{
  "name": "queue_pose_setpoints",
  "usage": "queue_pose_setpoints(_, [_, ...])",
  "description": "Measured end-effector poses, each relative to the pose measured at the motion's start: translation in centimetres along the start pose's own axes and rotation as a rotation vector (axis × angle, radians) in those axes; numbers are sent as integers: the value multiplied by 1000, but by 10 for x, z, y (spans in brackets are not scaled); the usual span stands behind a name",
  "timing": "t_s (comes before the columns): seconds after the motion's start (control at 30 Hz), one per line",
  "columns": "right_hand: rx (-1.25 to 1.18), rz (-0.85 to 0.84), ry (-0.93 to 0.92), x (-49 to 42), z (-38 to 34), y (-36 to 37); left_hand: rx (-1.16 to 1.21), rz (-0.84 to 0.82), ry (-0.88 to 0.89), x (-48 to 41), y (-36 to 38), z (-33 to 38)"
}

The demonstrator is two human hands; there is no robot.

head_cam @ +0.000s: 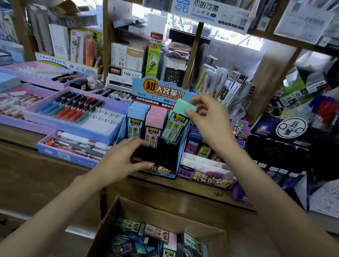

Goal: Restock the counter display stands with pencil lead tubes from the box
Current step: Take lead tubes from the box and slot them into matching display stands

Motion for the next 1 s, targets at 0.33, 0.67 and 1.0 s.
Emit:
queue_pose_setpoints(0.33, [456,-52,-253,-5,17,33,-153,7,97,4,17,-19])
queue_pose_setpoints(0.67, [303,-89,-79,-13,18,32,-188,17,104,5,20,-22])
queue_pose_setpoints(1.0, [640,-99,-373,1,22,45,-217,19,106,6,21,-23])
Point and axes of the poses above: each hand's wrist, its own x-axis away from the middle knuckle, its own y-axis out of the palm, z = x × y, the point moved 3 cm from there along -x, towards the middle knuckle, and after that the axes turned 6 degrees about z, right-handed, at the moved point
